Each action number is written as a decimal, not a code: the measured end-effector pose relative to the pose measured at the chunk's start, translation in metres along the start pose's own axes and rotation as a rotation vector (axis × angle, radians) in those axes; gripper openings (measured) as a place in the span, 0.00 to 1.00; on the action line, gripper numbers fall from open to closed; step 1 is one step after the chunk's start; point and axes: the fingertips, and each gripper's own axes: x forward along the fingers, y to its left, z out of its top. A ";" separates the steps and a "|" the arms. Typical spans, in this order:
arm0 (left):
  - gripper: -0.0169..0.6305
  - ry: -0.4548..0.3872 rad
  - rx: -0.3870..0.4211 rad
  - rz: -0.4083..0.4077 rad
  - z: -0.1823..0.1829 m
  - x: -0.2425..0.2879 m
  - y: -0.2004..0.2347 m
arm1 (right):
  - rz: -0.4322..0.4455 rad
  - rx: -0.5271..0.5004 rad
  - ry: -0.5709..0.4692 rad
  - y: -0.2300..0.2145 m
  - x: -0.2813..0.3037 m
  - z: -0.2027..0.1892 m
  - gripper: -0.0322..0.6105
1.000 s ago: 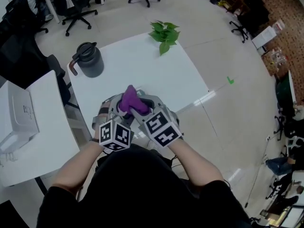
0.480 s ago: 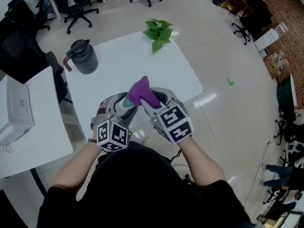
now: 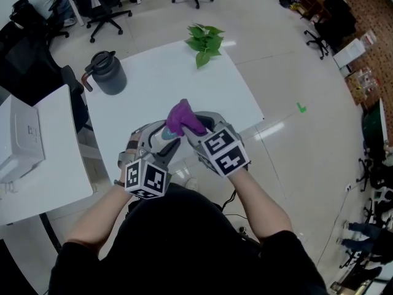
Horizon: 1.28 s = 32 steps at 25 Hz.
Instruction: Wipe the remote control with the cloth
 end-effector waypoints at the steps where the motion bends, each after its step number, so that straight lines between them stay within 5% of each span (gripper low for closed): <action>1: 0.42 0.000 -0.002 -0.001 -0.001 0.000 0.000 | -0.017 0.012 -0.003 -0.009 -0.001 -0.001 0.28; 4: 0.42 0.005 -0.007 -0.015 -0.013 0.002 -0.003 | -0.037 0.026 -0.033 -0.020 -0.006 0.005 0.28; 6: 0.42 0.004 -0.108 -0.027 -0.018 0.004 0.001 | -0.044 0.035 -0.101 -0.020 -0.014 0.017 0.28; 8: 0.42 -0.020 -0.340 -0.052 -0.023 0.005 0.014 | -0.058 0.084 -0.221 -0.024 -0.027 0.032 0.28; 13: 0.42 -0.249 -1.158 -0.118 -0.033 0.000 0.067 | -0.064 0.302 -0.411 -0.035 -0.041 0.030 0.28; 18: 0.42 -0.567 -1.643 -0.293 -0.020 -0.007 0.089 | 0.106 0.330 -0.344 0.011 -0.012 0.012 0.28; 22: 0.42 -0.650 -1.727 -0.447 -0.002 -0.011 0.078 | 0.184 0.301 -0.324 0.035 0.000 0.013 0.28; 27: 0.42 -0.600 -1.675 -0.602 0.013 -0.018 0.052 | 0.110 0.319 -0.366 0.002 -0.008 0.021 0.28; 32: 0.42 -0.584 -1.652 -0.642 0.017 -0.022 0.037 | 0.037 0.328 -0.412 -0.025 -0.021 0.030 0.28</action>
